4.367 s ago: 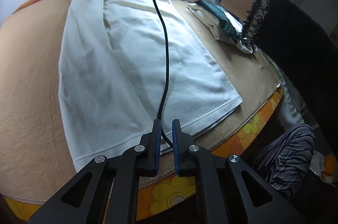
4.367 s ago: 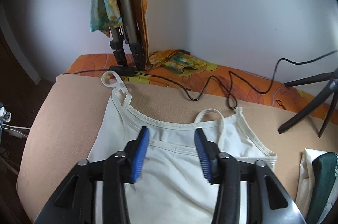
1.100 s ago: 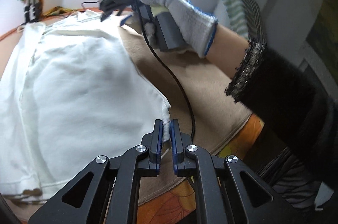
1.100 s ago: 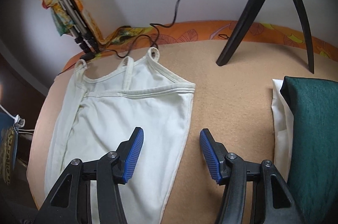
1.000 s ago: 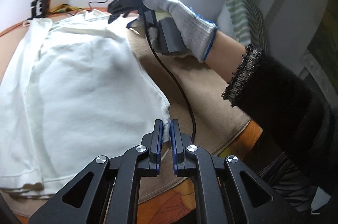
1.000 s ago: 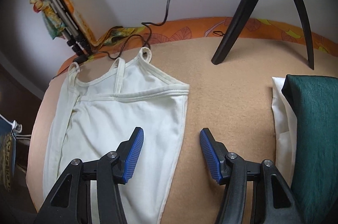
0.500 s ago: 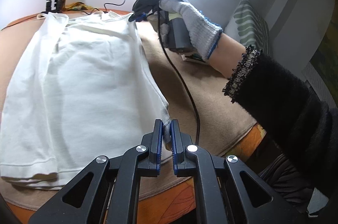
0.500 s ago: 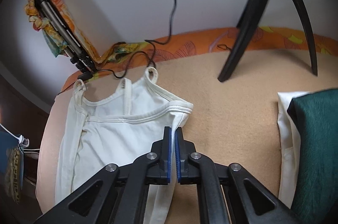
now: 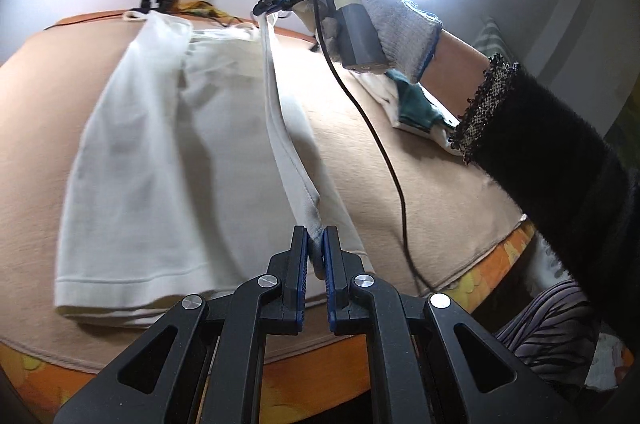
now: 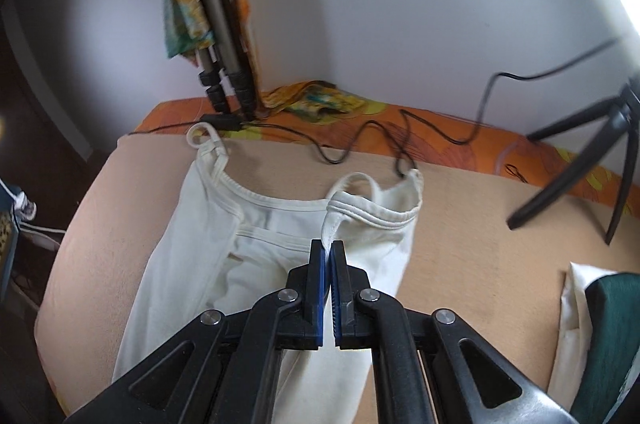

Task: Fold small clothes
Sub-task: 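Fold the held side edge over onto the first fold with both grippers, then open both grippers and release the narrow folded strip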

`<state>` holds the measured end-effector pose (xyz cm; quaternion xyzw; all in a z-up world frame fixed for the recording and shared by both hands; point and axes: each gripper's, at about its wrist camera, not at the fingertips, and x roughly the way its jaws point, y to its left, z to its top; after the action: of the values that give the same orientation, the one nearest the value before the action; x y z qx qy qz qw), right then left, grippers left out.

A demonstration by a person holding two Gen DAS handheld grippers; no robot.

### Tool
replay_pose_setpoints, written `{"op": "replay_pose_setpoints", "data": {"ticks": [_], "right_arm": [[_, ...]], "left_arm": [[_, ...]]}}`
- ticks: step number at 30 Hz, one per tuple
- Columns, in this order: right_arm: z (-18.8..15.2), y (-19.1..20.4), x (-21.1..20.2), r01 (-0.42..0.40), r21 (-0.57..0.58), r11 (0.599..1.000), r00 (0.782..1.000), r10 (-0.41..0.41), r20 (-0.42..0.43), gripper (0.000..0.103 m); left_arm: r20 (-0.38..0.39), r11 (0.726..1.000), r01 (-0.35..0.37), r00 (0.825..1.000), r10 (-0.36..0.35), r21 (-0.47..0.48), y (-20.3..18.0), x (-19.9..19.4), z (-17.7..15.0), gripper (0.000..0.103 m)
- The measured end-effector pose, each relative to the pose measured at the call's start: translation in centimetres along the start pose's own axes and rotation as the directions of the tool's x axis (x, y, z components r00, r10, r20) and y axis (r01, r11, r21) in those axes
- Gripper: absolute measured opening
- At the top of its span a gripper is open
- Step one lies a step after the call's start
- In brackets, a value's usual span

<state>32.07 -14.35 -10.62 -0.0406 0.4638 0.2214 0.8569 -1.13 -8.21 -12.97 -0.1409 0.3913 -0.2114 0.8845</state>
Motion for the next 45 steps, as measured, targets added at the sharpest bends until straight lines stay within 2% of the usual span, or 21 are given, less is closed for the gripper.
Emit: {"op": "replay_pose_setpoints", "data": {"ticks": [7, 12, 17, 19, 20, 21, 22, 27, 31, 35, 39, 45], "right_arm": [[0.4, 3.5, 2.8, 0.019, -0.062, 0.998, 0.999, -0.021, -0.042, 0.000], [0.6, 4.6, 4.4, 0.027, -0.086, 0.996, 0.997, -0.033, -0.066, 0.000], [0.6, 5.2, 5.2, 0.014, -0.102, 0.995, 0.996, -0.022, -0.082, 0.001], [0.6, 5.3, 5.2, 0.012, -0.104, 0.995, 0.997, -0.020, -0.080, 0.007], [0.6, 5.2, 4.9, 0.003, -0.097, 0.995, 0.997, -0.011, -0.077, 0.018], [0.6, 5.0, 4.5, -0.021, -0.085, 0.996, 0.997, 0.015, -0.070, 0.033], [0.6, 4.8, 3.9, -0.042, -0.073, 0.996, 0.998, 0.038, -0.055, 0.037], [0.0, 3.3, -0.6, -0.089, -0.046, 0.995, 0.996, 0.089, 0.002, 0.037], [-2.1, 1.5, -5.3, -0.119, -0.021, 0.993, 0.992, 0.119, 0.033, 0.037], [-4.9, 0.2, -9.6, -0.133, 0.001, 0.991, 0.990, 0.132, 0.055, 0.037], [-8.5, -0.2, -12.7, -0.140, 0.017, 0.990, 0.989, 0.140, 0.047, 0.037], [-15.3, 0.9, -14.8, -0.163, 0.036, 0.986, 0.986, 0.163, -0.013, 0.037]], "left_arm": [[-0.005, 0.999, -0.019, 1.000, 0.019, -0.027, 1.7, -0.2, -0.4, 0.006], [-0.012, 0.999, -0.029, 1.000, 0.028, -0.044, 2.7, -0.3, -0.6, 0.006], [-0.053, 0.997, -0.045, 0.998, 0.042, -0.069, 3.3, 0.2, -0.8, 0.008], [-0.065, 0.996, -0.058, 0.996, 0.054, -0.065, 3.2, 0.2, -0.8, 0.009], [-0.066, 0.996, -0.066, 0.996, 0.062, -0.061, 3.0, 0.0, -0.9, 0.010], [-0.074, 0.995, -0.077, 0.995, 0.073, -0.056, 2.9, -0.2, -0.8, 0.012], [-0.077, 0.995, -0.078, 0.994, 0.074, -0.055, 2.8, -0.4, -0.7, 0.012], [-0.055, 0.998, -0.051, 0.997, 0.049, -0.036, 2.6, -2.7, -0.5, 0.012], [-0.023, 0.998, -0.061, 0.998, 0.061, 0.021, 3.0, -5.3, 0.5, 0.012], [-0.024, 0.987, -0.133, 0.990, 0.136, 0.087, 4.5, -7.2, 1.3, 0.013], [-0.091, 0.989, -0.145, 0.985, 0.147, 0.031, 8.1, -7.2, 1.7, 0.014], [-0.164, 0.986, -0.107, 0.983, 0.085, -0.130, 11.8, -6.1, 1.4, 0.016]]}}
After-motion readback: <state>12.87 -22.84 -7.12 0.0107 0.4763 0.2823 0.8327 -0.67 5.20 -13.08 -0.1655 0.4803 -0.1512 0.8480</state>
